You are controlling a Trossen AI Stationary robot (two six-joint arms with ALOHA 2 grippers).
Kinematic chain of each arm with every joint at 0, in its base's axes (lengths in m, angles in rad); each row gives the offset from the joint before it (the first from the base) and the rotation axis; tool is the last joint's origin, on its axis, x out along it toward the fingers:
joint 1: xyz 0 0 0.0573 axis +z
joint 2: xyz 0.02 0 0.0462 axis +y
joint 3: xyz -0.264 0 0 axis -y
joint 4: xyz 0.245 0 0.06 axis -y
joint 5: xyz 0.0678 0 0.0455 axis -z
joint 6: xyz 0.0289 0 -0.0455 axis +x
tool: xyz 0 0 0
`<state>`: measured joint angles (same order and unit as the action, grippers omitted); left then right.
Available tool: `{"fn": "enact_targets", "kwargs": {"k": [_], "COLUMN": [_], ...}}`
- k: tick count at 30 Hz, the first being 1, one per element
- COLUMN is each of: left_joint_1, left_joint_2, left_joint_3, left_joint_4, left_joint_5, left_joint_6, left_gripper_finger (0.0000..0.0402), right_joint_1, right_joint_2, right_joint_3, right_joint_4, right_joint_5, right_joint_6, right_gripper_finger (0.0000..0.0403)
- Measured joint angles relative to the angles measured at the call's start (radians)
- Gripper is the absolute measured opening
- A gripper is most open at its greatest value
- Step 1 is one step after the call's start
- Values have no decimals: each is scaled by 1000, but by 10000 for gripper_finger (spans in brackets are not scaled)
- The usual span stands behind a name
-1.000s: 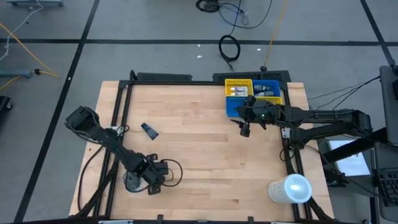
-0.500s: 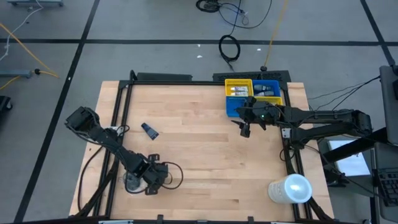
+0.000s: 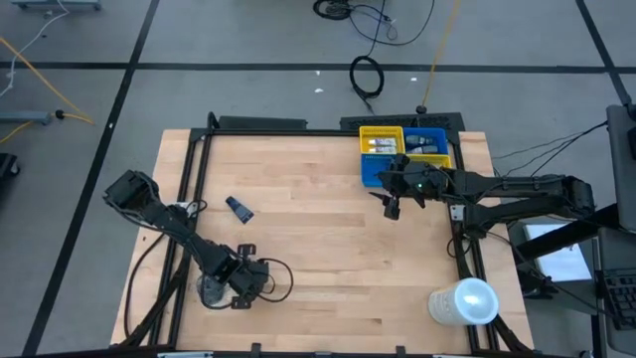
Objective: Pick & Place Travel size toiletries
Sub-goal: Put the white toothpaste into the top yellow basket
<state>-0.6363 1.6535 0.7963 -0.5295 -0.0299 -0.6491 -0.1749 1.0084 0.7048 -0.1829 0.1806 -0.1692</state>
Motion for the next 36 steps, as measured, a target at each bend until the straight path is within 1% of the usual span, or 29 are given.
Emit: {"fn": "enact_targets", "kwargs": {"k": [2,3,5,10,18,23,27,33,36], "left_joint_1": [-1,-1,2,22,119,210,288,390,440], "left_joint_2": [-1,-1,-1,2,7,6,6,3,3], "left_joint_3": [0,0,0,16,131,206,276,370,402], "left_joint_4": [0,0,1,4,-32,-53,-43,102,209], "left_joint_5": [1,1,1,-44,-192,-297,-343,-353,-334], "left_joint_6": [0,0,-1,19,213,336,418,603,688], "left_gripper_finger": [45,39,39,39,39,39,39,39,39], "right_joint_1": [0,0,0,0,0,0,0,0,0], "right_joint_2": [0,0,0,0,0,0,0,0,0], "right_joint_3": [0,0,0,0,0,0,0,0,0], "right_joint_4": [0,0,0,0,1,11,14,36,37], "right_joint_5": [0,0,0,0,0,0,0,0,-2], "right_joint_6": [0,0,0,0,0,0,0,0,0], "right_gripper_finger": [238,238,238,238,238,238,238,238,238]}}
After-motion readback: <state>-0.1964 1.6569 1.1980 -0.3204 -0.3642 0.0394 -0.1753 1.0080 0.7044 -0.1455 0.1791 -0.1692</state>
